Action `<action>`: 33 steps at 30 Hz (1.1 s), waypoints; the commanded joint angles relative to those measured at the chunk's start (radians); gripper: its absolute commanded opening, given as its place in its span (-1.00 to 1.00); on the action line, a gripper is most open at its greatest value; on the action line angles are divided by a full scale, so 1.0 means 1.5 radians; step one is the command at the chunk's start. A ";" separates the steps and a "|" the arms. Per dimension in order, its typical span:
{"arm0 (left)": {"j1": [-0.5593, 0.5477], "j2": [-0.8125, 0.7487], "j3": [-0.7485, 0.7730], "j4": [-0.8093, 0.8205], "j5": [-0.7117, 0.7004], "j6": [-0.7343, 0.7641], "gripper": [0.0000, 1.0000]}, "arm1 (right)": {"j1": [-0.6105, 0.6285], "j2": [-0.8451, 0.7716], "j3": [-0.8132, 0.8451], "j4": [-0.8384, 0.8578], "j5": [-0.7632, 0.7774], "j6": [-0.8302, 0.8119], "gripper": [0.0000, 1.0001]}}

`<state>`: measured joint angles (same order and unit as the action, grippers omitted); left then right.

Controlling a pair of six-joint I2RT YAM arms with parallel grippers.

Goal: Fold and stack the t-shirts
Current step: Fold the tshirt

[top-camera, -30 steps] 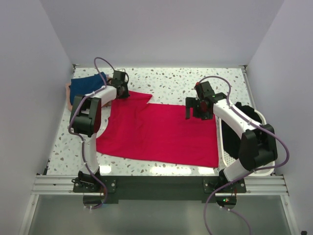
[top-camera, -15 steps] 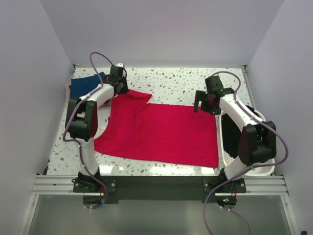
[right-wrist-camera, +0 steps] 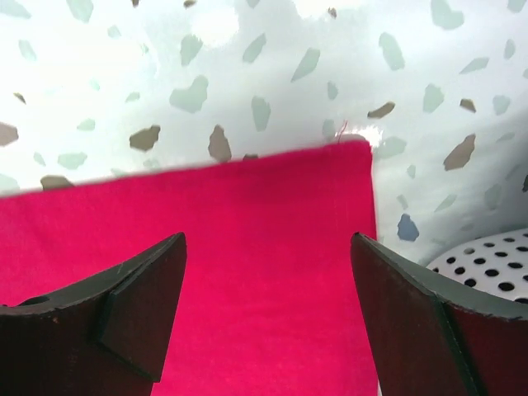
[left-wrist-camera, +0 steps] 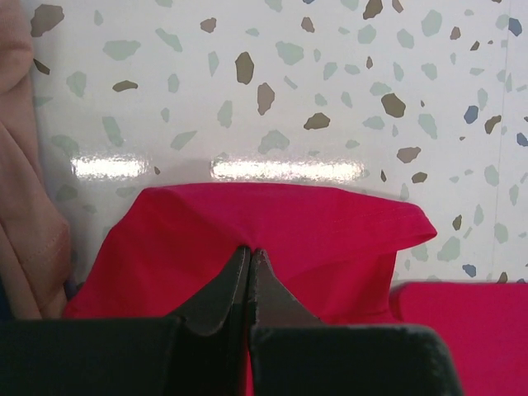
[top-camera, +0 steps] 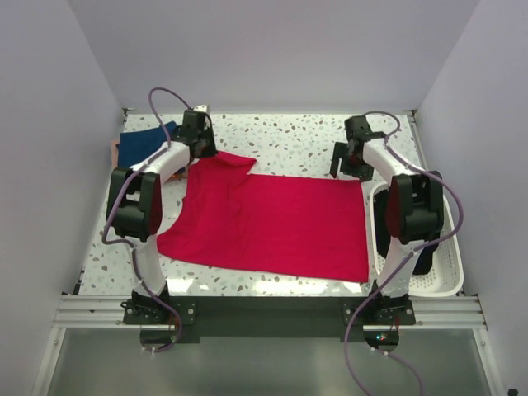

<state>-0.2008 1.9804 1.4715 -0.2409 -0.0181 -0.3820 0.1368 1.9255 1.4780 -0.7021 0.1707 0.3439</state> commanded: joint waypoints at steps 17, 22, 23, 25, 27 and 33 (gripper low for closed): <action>0.011 -0.052 -0.003 0.022 0.034 0.001 -1.00 | -0.065 0.096 0.069 -0.006 0.003 -0.026 0.55; 0.012 -0.053 -0.002 0.017 0.033 0.001 -1.00 | -0.065 0.122 0.077 0.000 -0.009 -0.025 0.50; 0.012 -0.053 -0.002 0.016 0.033 0.003 -1.00 | -0.065 0.127 0.078 0.000 -0.008 -0.026 0.49; 0.013 -0.054 -0.002 0.012 0.033 0.002 -1.00 | -0.066 0.139 0.082 0.002 -0.005 -0.026 0.44; 0.013 -0.054 -0.003 0.011 0.033 0.003 -1.00 | -0.068 0.146 0.083 0.003 -0.003 -0.027 0.36; 0.016 -0.057 -0.007 0.004 0.028 0.004 -1.00 | -0.068 0.157 0.075 0.005 0.003 -0.035 -0.02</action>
<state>-0.1925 1.9575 1.4616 -0.2462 0.0200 -0.3817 0.0391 2.1159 1.5898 -0.6949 0.1436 0.3126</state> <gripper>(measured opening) 0.018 0.512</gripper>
